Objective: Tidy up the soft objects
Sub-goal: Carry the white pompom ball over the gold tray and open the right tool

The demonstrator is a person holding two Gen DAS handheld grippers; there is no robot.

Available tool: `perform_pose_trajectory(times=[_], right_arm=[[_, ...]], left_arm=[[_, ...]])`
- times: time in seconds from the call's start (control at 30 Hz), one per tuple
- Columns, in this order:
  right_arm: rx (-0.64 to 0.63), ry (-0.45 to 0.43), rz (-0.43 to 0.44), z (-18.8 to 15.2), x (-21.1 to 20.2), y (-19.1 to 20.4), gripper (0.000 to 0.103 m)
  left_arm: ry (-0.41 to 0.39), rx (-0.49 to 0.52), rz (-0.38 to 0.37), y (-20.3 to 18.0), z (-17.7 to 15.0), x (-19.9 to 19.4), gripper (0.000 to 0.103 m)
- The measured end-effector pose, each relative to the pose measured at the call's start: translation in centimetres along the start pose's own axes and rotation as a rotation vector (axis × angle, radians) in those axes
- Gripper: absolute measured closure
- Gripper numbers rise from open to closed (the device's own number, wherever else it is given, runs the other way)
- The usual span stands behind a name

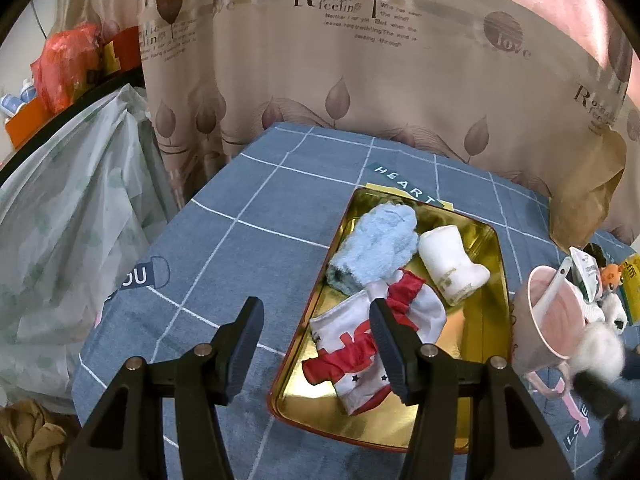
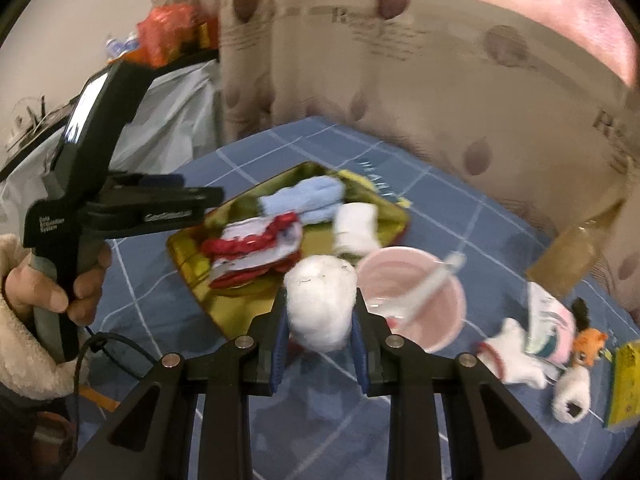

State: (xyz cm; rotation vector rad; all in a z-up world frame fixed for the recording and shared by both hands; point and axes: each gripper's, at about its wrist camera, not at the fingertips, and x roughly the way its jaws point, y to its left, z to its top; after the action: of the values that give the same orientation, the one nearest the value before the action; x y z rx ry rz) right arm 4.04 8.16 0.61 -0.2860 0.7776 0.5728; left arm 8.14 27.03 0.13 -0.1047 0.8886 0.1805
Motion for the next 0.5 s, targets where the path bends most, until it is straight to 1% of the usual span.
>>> perform_pose_trajectory(times=[0.23,0.5], right_arm=[[-0.019,0.052,0.042,0.0,2.8,2.1,0.078],[-0.027,0.09,0.057,-0.3,4.9,3.0,0.075]], left_arm=[[0.004,-0.011,0.001,0.6,0.1,0.1,0.047],[-0.003,-0.034,0.0,1.5,0.4,-0.1,0.047]])
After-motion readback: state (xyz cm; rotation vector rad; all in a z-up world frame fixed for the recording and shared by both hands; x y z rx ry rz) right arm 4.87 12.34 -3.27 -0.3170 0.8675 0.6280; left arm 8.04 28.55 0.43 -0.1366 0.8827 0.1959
